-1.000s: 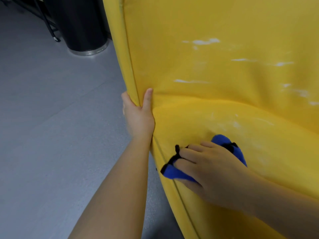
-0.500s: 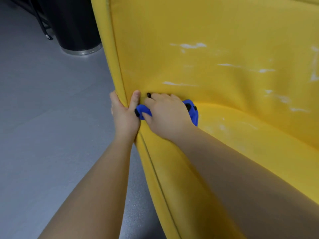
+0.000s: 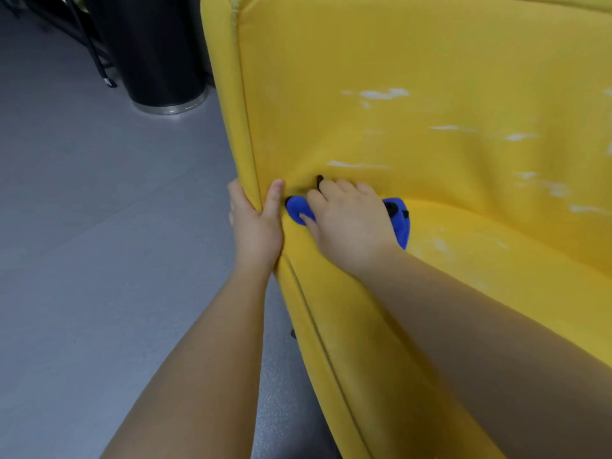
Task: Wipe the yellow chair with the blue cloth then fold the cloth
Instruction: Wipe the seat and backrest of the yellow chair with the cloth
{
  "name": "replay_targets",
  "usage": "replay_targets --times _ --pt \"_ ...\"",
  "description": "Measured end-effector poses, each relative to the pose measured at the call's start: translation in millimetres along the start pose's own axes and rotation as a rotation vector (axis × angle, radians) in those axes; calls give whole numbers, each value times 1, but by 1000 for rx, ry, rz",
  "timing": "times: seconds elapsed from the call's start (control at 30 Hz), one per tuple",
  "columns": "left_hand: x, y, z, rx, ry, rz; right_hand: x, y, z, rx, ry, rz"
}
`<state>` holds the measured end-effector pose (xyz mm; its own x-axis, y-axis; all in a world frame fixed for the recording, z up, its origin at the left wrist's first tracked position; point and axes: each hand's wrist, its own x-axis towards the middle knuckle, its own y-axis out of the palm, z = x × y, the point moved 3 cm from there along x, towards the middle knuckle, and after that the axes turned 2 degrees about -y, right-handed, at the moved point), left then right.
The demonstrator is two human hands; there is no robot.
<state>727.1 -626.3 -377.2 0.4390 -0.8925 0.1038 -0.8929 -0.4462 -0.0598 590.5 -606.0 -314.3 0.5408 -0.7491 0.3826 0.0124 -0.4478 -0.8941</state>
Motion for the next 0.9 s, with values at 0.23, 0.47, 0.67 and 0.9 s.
replay_targets --times 0.23,0.47,0.67,0.9 --pt "-7 1 -5 10 2 -21 -22 -7 9 157 6 -39" --pt "-9 1 -7 9 -15 -14 -117 -51 22 251 -252 199" --pt "-13 2 -8 145 7 -56 -38 -25 0 74 -48 6" --pt "-21 6 -15 228 -189 -101 -17 9 -8 228 118 41"
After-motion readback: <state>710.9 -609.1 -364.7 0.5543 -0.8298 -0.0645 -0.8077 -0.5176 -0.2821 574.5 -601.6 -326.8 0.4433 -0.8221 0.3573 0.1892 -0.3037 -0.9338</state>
